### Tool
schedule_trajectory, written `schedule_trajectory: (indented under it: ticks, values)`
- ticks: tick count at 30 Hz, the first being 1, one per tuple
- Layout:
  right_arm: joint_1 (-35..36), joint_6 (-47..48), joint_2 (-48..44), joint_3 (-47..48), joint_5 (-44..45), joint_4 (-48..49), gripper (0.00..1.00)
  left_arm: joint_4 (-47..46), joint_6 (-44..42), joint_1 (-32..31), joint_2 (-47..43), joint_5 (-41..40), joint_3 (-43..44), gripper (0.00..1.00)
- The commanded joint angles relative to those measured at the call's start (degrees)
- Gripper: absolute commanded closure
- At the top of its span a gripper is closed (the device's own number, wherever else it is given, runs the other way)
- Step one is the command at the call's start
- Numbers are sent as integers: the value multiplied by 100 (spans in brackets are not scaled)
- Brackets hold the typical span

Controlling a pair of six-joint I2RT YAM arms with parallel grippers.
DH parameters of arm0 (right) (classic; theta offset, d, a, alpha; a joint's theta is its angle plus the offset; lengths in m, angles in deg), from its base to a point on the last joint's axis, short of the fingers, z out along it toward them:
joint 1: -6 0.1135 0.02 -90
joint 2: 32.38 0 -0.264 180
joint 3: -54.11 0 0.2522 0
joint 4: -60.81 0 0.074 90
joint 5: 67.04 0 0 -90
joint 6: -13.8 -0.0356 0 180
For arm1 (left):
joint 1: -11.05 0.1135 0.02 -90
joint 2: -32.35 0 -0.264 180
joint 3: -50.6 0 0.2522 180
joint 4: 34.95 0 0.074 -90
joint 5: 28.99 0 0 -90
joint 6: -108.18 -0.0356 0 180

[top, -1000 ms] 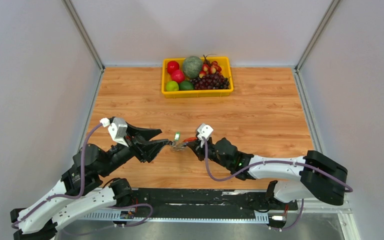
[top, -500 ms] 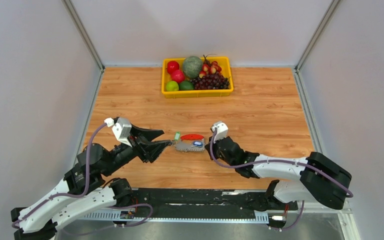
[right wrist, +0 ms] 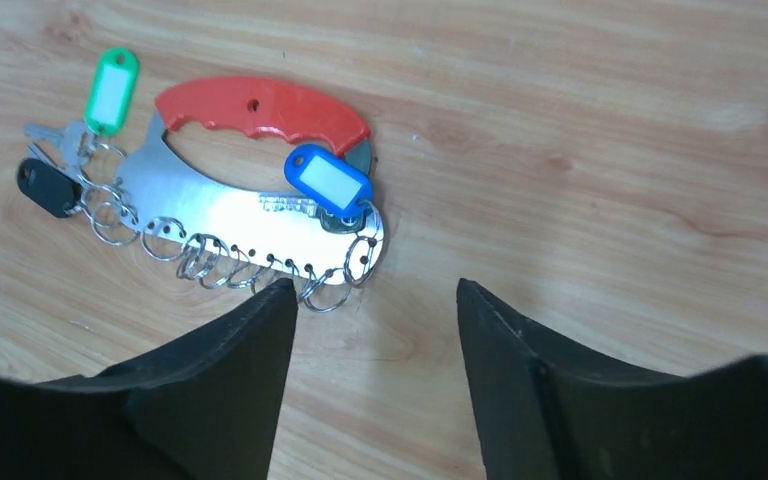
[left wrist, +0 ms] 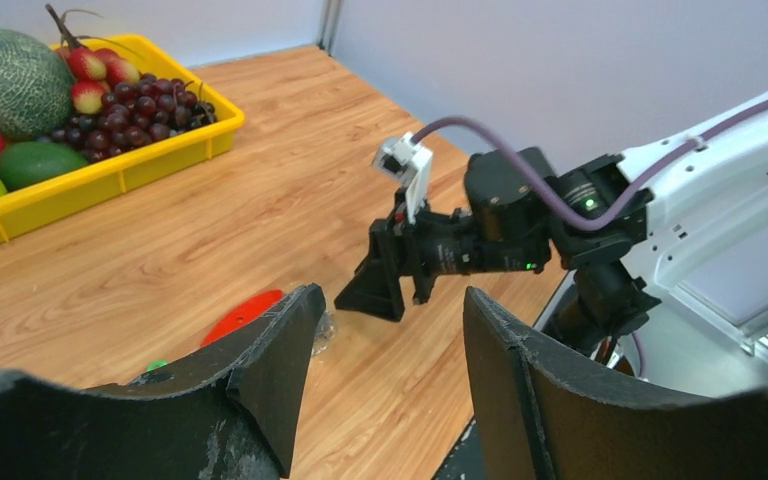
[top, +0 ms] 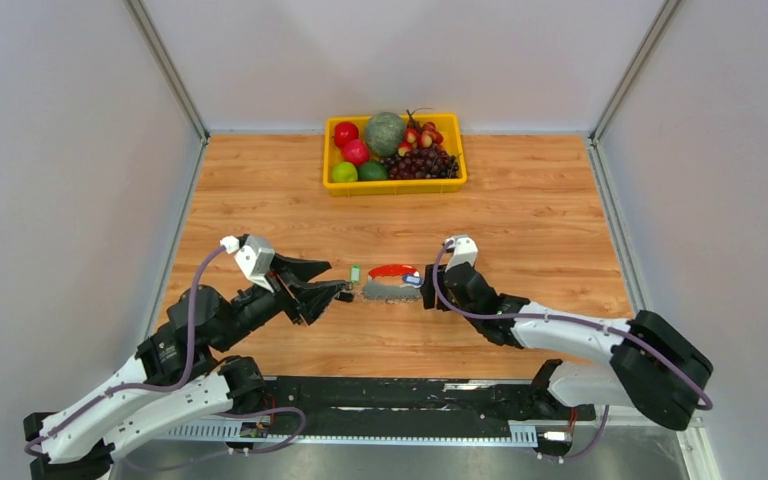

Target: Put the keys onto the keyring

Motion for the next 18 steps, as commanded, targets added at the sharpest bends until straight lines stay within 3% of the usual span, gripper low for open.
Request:
schedule_trajectory:
  ticks: [1, 4, 6, 11, 15, 18]
  values:
    - [-11, 360, -812, 451, 590, -566, 31, -185, -78, 0, 133, -166, 53, 35]
    - [-5, 608, -1194, 677, 771, -843, 17, -174, -97, -3, 227, -234, 101, 34]
    - [-10, 726, -1353, 905, 748, -1193, 2, -129, -114, -2, 277, -280, 158, 33]
    - [-4, 998, -1672, 1562, 588, -2018, 0, -16, -227, -3, 391, -419, 359, 17]
    - [-2, 867, -1879, 2018, 1454, -2557, 0, 121, -397, -6, 486, -545, 576, 3]
    - [1, 705, -2039, 2253, 2153, -2797, 0, 243, -467, 0, 531, -652, 701, 0]
